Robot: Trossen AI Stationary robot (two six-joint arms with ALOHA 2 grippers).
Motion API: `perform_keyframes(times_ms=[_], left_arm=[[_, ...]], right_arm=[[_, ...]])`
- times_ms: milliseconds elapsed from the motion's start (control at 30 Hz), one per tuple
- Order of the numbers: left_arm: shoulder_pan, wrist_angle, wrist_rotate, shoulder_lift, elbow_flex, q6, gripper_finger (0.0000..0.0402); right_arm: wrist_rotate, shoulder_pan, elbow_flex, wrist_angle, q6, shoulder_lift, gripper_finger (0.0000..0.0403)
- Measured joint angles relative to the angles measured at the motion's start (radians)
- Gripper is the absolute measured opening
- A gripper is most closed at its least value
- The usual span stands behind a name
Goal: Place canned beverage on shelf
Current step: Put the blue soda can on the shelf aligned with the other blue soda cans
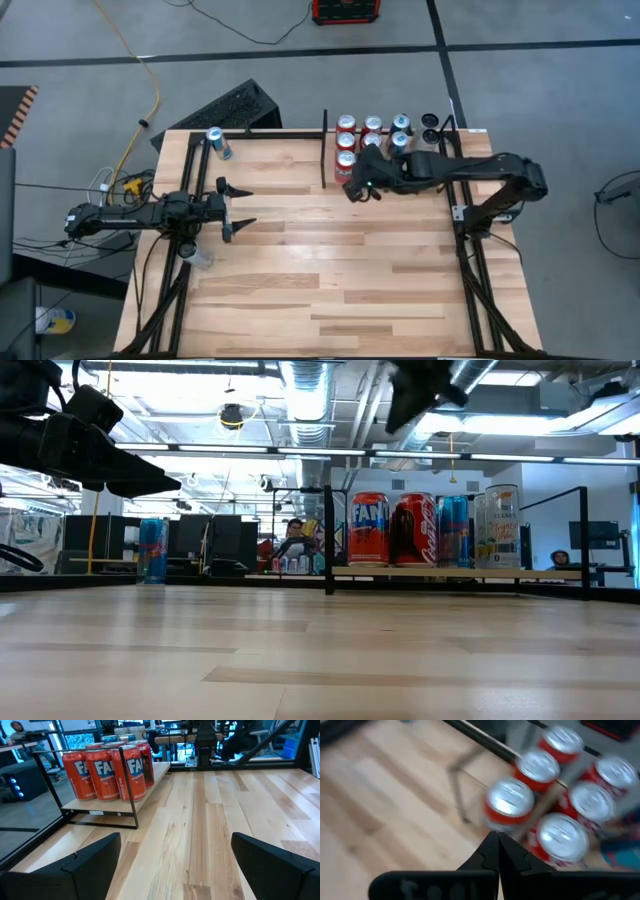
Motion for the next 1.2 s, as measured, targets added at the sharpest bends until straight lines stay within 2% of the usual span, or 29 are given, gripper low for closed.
perform_keyframes(times_ms=[133, 467, 533, 600, 733, 900, 1000, 1100, 1133, 1200], left_arm=[[0.000, 0.000, 0.000, 0.000, 0.000, 0.000, 0.0366], [0.000, 0.006, -0.002, 0.000, 0.000, -0.006, 0.0366], [0.000, 0.047, -0.021, 0.000, 0.000, -0.072, 0.0366], [0.000, 0.082, -0.009, -0.001, 0.000, -0.207, 0.0366], [-0.001, 0.083, 0.031, 0.000, 0.000, -0.398, 0.0366], [0.000, 0.024, -0.053, 0.001, 0.000, -0.613, 0.0366], [-0.008, 0.037, 0.002, 0.005, 0.001, -0.705, 0.0366], [-0.017, 0.053, 0.072, 0.029, 0.039, -0.665, 0.0366], [-0.017, 0.051, 0.062, 0.047, 0.076, -0.642, 0.0366], [-0.007, 0.008, -0.022, 0.097, 0.181, -0.582, 0.0364]], right_arm=[[0.033, 0.077, 0.056, 0.001, -0.008, 0.002, 0.0021], [0.048, 0.184, 0.057, -0.008, 0.009, 0.002, 0.0021], [0.049, 0.206, 0.057, -0.008, 0.012, 0.003, 0.0021], [0.064, 0.243, 0.051, -0.003, 0.012, 0.002, 0.0021], [0.164, 0.344, 0.007, -0.010, 0.055, 0.002, 0.0021], [0.299, 0.459, -0.102, 0.008, 0.178, 0.002, 0.0021], [0.370, 0.514, -0.187, 0.072, 0.237, 0.002, 0.0021], [0.449, 0.562, -0.265, 0.134, 0.250, 0.003, 0.0021], [0.471, 0.572, -0.289, 0.160, 0.250, 0.003, 0.0021], [0.500, 0.585, -0.325, 0.193, 0.258, 0.003, 0.0021]])
